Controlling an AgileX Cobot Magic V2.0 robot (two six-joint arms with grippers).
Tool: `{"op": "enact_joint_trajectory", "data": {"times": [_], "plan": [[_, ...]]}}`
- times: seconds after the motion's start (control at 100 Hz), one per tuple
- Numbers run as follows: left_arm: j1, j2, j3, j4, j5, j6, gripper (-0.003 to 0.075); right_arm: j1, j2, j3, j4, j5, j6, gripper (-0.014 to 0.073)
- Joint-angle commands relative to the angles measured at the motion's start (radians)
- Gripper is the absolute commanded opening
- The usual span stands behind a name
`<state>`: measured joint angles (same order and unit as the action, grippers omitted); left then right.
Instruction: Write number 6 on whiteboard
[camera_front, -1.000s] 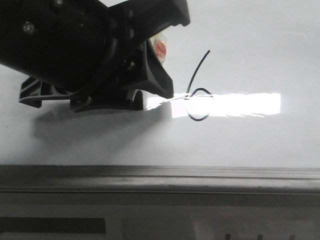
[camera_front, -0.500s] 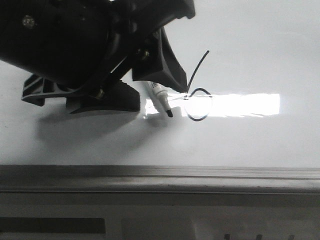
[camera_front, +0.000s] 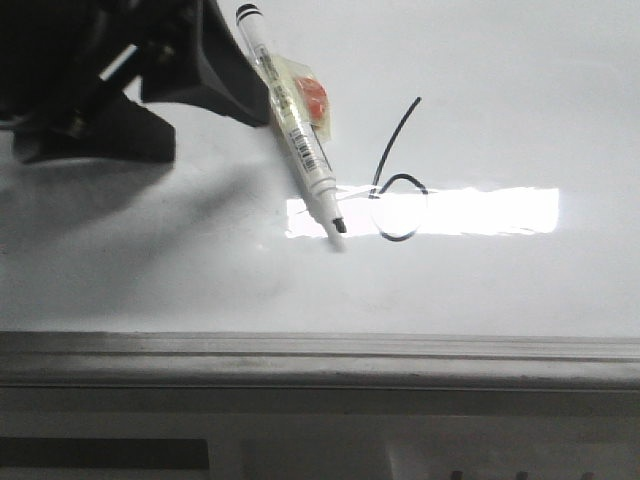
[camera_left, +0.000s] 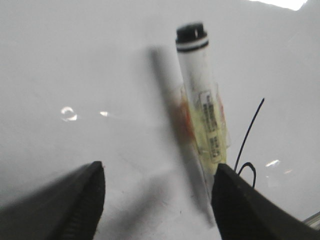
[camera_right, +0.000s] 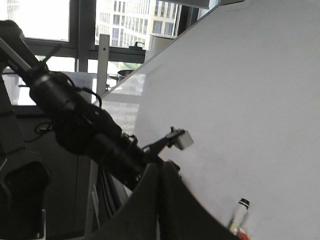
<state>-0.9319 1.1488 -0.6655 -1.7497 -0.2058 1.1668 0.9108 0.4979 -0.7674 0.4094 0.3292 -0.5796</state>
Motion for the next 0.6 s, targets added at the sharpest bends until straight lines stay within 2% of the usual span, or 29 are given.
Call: {"op": "enact_joint_trajectory", "data": {"times": [0.0,0.11,0.22,0.32,0.38,0.47,0.59], "plan": [[0.002,-0.093,-0.012,0.03,0.061,0.075,0.0319,-0.006,-0.029,-0.027,-0.081,-0.003,-0.003,-0.0062],[0.002,-0.236,0.052,0.038,0.104,0.164,0.015,-0.006,-0.11,0.017,-0.153,0.036,0.016,-0.0062],[0.002,-0.399,0.141,0.065,0.118,0.222,-0.0023,-0.017,-0.207,0.07,-0.312,0.077,0.168,-0.0062],[0.002,-0.542,0.215,0.098,0.125,0.221,-0.002,-0.024,-0.287,0.101,-0.481,0.208,0.315,-0.0062],[0.002,-0.607,0.249,0.116,0.128,0.221,-0.002,-0.024,-0.324,0.11,-0.557,0.311,0.353,-0.0062],[0.002,-0.696,0.296,0.119,0.128,0.221,-0.002,-0.024,-0.371,0.11,-0.61,0.405,0.371,-0.0062],[0.002,-0.775,0.342,0.115,0.129,0.221,-0.002,-0.024,-0.406,0.11,-0.619,0.415,0.371,-0.0063]]}}
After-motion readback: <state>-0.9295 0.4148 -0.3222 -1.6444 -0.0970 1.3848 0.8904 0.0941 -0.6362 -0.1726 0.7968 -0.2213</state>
